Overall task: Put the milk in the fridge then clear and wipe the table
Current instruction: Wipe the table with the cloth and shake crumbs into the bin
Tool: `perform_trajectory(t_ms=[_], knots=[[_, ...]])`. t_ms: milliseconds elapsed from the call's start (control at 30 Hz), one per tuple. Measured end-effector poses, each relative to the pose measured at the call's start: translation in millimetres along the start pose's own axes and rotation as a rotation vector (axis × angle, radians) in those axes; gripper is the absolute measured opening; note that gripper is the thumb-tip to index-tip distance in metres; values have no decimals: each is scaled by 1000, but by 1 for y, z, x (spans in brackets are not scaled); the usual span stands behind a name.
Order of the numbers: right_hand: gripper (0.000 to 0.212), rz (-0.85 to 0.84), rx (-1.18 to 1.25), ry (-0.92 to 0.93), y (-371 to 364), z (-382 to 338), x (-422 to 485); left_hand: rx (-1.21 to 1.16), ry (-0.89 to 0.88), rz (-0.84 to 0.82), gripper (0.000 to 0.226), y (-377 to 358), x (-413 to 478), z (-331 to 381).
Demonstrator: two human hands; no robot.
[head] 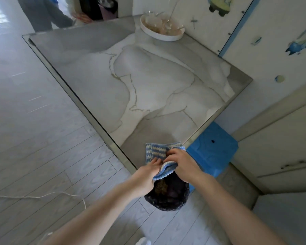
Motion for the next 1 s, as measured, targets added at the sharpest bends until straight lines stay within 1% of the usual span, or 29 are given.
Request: perform_trajectory(t_ms=[167, 333, 400, 500, 533, 567, 600, 633, 700, 767, 833, 900, 933, 1000], knots=[[47, 17, -9, -116, 12, 28, -22, -26, -6, -45, 61, -14, 16, 25], [46, 26, 34, -258, 29, 75, -36, -10, -4, -93, 49, -30, 56, 54], [42, 30, 52, -293, 35, 96, -40, -20, -13, -93, 45, -34, 74, 62], [27, 42, 102, -278, 45, 121, -46, -79, -51, -63, 38, -31, 104, 77], [30, 54, 123, -261, 50, 126, -45, -81, -67, -54, 38, -29, 114, 82], [36, 75, 150, -244, 54, 127, -45, -82, -73, -41, 40, -24, 121, 85], [37, 97, 188, -241, 59, 132, -44, -85, -73, -17, 42, -19, 131, 88], [32, 118, 236, -246, 62, 135, -43, -82, -70, 12, 44, -12, 137, 89], [12, 172, 381, -299, 68, 143, -41, -25, -112, 98, 48, 4, 142, 89], [2, 233, 550, -395, 75, 152, -39, 101, -134, 145, 62, 17, 137, 80], [6, 274, 677, -498, 79, 160, -37, 257, -63, 139, 79, 21, 126, 60], [12, 319, 727, -567, 81, 167, -32, 405, 50, 74, 93, 19, 113, 41], [12, 340, 753, -585, 81, 169, -29, 445, 92, 40, 97, 17, 109, 33], [12, 375, 783, -596, 82, 170, -23, 437, 147, -3, 100, 16, 103, 24]])
Point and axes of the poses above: each hand's wrist, its own x-axis towards the middle knuckle, its own y-axis out of the back of the hand, z = x × y, the point moved 2 cm from there along x, towards the middle knuckle, and after that the axes turned 2 degrees about z, right-handed, at the moved point
